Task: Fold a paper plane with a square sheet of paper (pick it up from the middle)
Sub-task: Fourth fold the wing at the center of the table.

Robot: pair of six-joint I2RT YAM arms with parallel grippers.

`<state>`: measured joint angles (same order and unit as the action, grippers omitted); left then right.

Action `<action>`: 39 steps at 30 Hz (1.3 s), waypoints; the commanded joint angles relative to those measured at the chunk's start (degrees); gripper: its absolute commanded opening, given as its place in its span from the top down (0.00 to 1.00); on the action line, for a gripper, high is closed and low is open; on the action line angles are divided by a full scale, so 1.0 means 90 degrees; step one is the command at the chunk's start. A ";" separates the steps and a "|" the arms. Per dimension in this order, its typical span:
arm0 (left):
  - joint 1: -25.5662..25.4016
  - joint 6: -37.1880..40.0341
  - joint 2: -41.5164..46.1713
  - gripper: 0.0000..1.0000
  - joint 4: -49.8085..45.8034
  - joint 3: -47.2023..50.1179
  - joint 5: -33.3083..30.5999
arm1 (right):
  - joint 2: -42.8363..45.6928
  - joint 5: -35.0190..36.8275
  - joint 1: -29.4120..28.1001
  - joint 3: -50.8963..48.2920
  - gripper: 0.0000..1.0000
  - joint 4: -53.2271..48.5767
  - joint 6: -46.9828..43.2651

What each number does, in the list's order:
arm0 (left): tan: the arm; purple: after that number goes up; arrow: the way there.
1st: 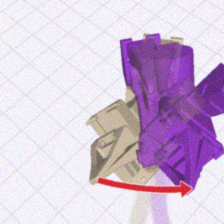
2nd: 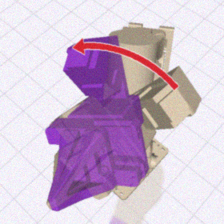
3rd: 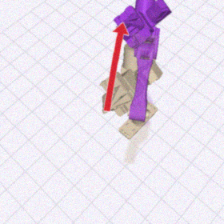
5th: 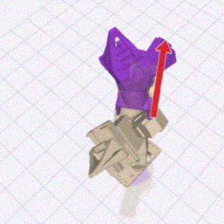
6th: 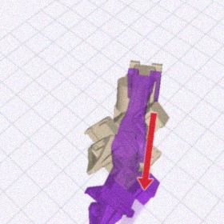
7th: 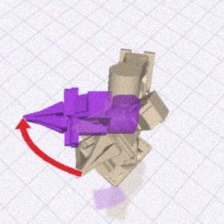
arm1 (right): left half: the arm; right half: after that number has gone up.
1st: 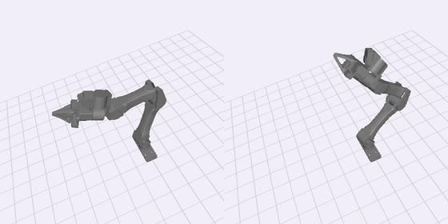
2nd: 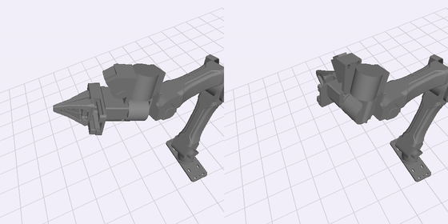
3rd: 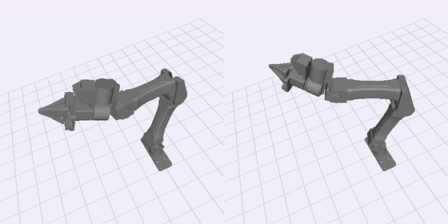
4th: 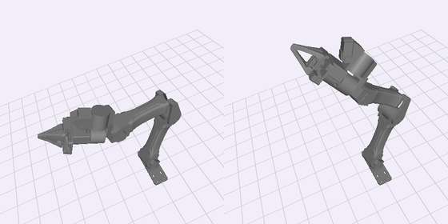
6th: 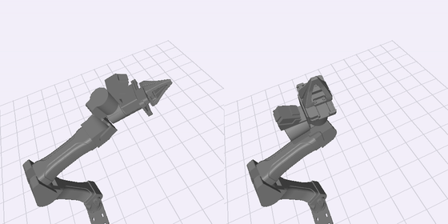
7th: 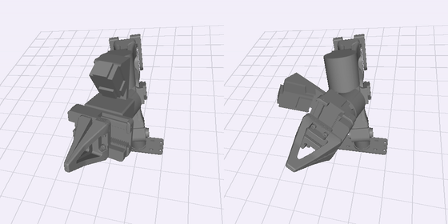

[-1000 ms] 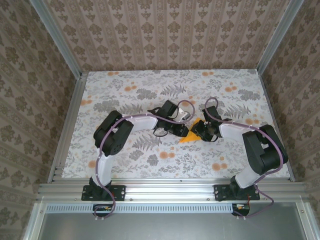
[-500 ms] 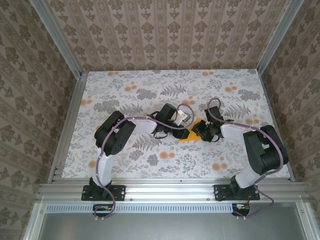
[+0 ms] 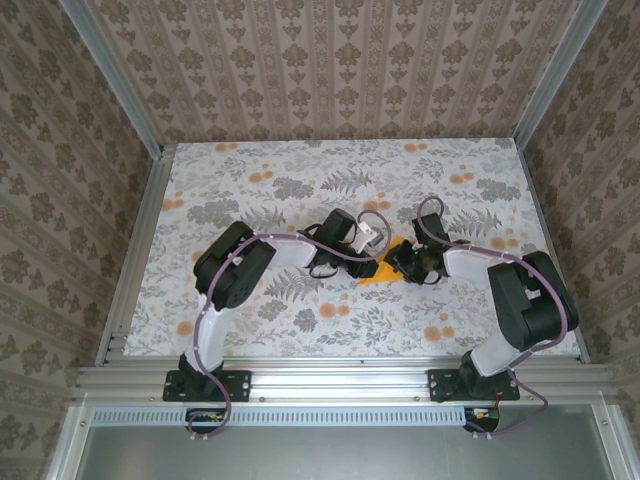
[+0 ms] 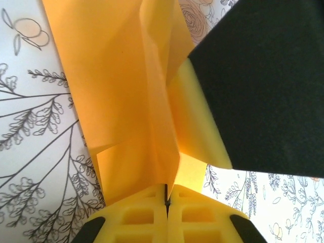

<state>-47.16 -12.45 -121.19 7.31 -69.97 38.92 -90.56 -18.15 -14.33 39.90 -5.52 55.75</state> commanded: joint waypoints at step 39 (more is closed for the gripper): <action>0.0054 -0.0703 -0.1017 0.99 -0.2013 -0.1517 0.1233 | 0.0032 0.0059 0.0545 -0.0399 0.45 -0.0369 -0.1647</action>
<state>-46.30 -18.50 -128.40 -7.90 -82.78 49.65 -87.64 -21.89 -9.63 36.67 -4.03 41.50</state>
